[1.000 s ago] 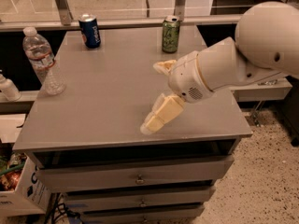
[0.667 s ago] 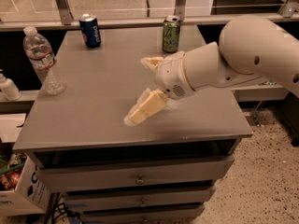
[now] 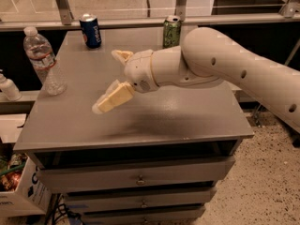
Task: Move water bottle near green can
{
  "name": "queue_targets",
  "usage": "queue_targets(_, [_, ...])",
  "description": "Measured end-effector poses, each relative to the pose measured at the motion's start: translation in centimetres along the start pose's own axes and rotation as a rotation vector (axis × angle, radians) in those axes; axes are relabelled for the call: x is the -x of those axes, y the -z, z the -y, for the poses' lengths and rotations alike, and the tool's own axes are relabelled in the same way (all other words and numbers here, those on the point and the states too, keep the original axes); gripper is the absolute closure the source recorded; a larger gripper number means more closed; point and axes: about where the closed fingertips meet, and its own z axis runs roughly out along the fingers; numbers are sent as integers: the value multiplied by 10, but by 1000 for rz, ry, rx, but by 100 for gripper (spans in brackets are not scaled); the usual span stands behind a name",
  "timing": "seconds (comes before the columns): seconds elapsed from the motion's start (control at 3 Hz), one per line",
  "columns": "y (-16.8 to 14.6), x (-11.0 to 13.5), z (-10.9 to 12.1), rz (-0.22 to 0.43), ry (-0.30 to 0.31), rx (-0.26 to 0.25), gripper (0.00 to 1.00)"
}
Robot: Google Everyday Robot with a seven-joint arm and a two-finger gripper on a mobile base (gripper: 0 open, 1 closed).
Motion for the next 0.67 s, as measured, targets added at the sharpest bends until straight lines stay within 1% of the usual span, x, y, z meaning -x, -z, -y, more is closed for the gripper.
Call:
queue_targets(0.33, [-35, 7, 9, 62, 8, 17, 0])
queue_targets(0.67, [-70, 15, 14, 121, 1, 41, 0])
